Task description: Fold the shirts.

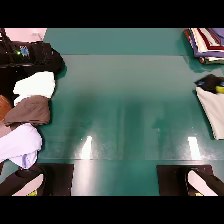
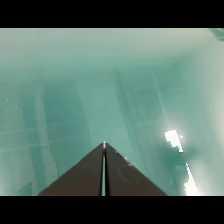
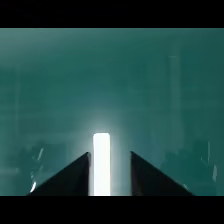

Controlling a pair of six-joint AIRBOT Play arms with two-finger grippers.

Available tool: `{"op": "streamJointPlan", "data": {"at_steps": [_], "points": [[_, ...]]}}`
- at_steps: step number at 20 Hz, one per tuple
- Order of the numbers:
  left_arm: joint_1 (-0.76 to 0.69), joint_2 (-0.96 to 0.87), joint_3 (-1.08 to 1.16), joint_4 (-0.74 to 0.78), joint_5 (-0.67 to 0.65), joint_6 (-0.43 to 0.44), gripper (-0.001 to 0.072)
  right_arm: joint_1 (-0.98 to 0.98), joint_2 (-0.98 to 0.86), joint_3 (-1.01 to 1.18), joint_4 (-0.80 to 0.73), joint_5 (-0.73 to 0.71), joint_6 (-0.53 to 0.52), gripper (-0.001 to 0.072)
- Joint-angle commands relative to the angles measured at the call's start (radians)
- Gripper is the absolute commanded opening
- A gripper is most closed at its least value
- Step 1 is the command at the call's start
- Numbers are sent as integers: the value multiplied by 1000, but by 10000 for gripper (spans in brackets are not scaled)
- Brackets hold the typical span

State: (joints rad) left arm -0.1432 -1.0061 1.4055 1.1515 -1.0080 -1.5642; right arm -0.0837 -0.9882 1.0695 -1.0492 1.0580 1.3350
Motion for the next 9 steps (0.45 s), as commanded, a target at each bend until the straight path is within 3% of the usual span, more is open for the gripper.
{"op": "streamJointPlan", "data": {"at_steps": [1, 9], "points": [[0, 1, 0, -1, 6, 0, 23, 266, 1, 4, 0, -105, 0, 19], [0, 0, 0, -1, 6, 0, 23, 363, 1, 4, 2, -134, 0, 19]]}}
